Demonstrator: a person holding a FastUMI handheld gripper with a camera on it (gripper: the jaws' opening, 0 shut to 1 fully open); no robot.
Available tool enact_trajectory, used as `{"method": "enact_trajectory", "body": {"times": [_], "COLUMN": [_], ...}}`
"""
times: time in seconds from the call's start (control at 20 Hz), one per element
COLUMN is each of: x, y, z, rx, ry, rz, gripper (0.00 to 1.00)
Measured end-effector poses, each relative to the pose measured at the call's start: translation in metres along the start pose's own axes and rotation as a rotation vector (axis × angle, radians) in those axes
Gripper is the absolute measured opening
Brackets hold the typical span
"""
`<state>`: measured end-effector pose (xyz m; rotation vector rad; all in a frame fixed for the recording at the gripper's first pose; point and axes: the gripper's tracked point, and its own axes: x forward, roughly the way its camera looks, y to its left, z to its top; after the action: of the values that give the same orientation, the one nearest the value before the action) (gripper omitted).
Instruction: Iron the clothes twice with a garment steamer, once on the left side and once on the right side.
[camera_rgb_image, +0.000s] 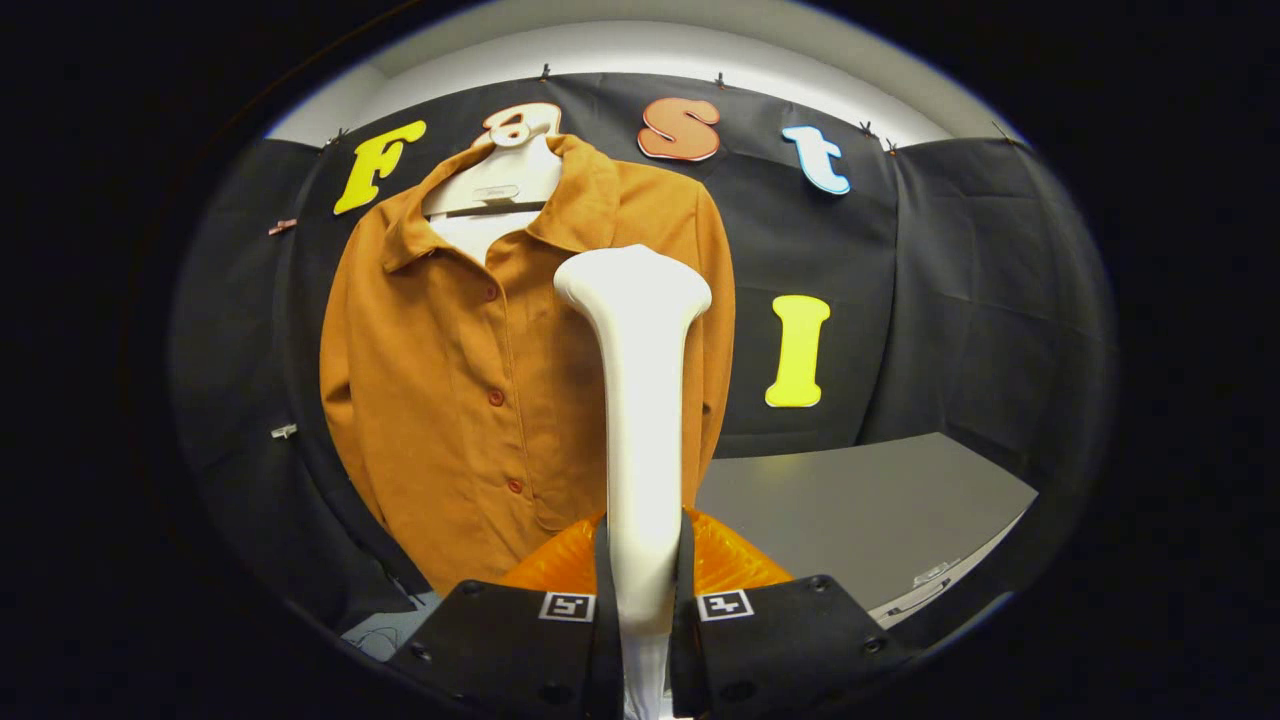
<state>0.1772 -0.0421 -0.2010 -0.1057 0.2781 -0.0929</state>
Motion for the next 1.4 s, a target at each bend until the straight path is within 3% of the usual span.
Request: {"method": "enact_trajectory", "body": {"times": [0.55,0.85,1.4], "x": [0.027,0.031,0.033], "y": [0.009,0.012,0.021], "z": [-0.036,-0.081,-0.192], "rx": [-0.041,-0.052,0.015], "ry": [-0.009,0.073,0.337], "rz": [-0.062,-0.064,-0.053], "gripper": [0.22,0.22,0.22]}}
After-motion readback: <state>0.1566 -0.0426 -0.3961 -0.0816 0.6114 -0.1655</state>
